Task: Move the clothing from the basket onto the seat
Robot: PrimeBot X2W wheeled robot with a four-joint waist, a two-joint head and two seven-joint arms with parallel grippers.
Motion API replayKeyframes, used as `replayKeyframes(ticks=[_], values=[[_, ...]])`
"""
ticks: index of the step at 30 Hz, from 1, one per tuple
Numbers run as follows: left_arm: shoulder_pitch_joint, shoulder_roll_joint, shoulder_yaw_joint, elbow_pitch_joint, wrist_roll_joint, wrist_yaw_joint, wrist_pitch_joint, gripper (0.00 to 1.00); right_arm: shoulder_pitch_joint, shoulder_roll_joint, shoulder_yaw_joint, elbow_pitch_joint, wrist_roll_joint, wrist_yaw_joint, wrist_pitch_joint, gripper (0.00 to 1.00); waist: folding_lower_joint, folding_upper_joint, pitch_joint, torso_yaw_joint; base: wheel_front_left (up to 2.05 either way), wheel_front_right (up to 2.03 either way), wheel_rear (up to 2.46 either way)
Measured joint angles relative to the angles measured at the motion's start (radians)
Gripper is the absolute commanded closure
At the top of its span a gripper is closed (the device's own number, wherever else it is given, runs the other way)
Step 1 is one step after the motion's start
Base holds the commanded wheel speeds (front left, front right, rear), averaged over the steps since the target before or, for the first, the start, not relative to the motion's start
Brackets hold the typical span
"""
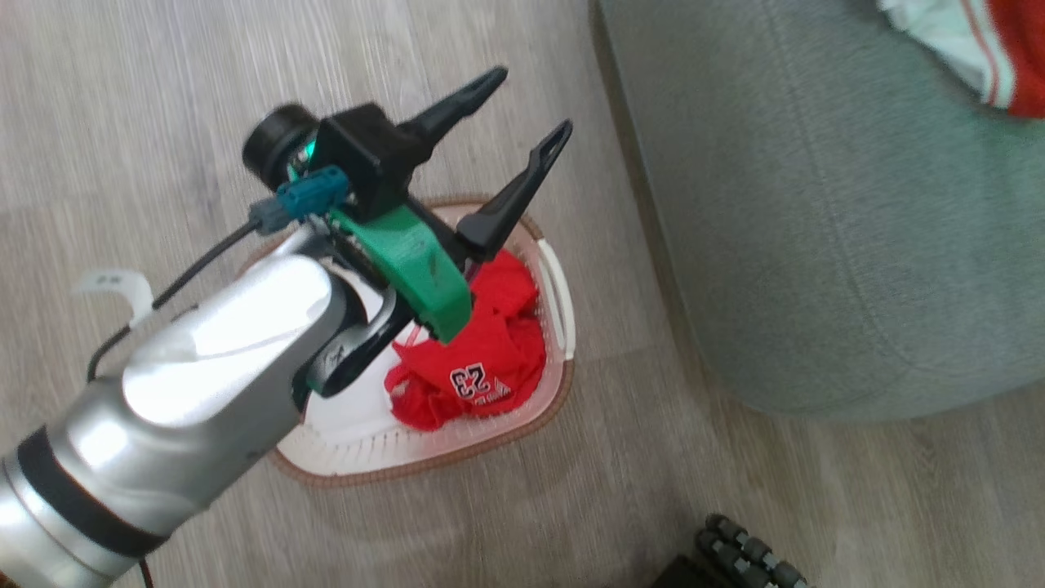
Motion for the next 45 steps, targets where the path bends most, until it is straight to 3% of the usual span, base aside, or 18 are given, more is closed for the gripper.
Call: replayKeyframes(ticks=[8, 16, 26, 37, 45], values=[[0.065, 0.001, 0.006, 0.007, -0.035, 0.017, -0.038, 0.0, 0.042, -0.045, 0.067, -0.125, 0.047, 0.0, -0.003, 0.0, 0.0, 0.0001, -0.111, -0.021, 0.0, 0.0, 0.0], [0.125, 0.001, 0.018, 0.007, -0.063, 0.044, -0.078, 0.0, 0.101, -0.118, 0.077, -0.301, 0.058, 0.0, -0.106, 0.0, 0.0, 0.0001, -0.213, -0.016, 0.0, 0.0, 0.0], [0.209, 0.007, 0.061, 0.007, -0.087, 0.076, -0.121, 0.0, 0.254, -0.096, -0.004, -0.457, 0.018, 0.0, -0.192, 0.0, -0.0001, 0.0001, -0.302, 0.03, 0.0, 0.0, 0.0], [0.367, 0.036, 0.193, 0.001, -0.102, 0.114, -0.146, 0.0, 0.528, 0.078, -0.195, -0.591, -0.129, 0.0, -0.273, 0.0, 0.0, 0.0001, -0.396, 0.111, 0.0, 0.0, 0.0], [0.53, 0.035, 0.365, -0.034, -0.035, 0.133, -0.146, 0.0, 0.726, 0.188, -0.291, -0.714, -0.207, 0.0, -0.284, 0.0, 0.0, 0.0001, -0.443, 0.175, 0.0, 0.0, 0.0]])
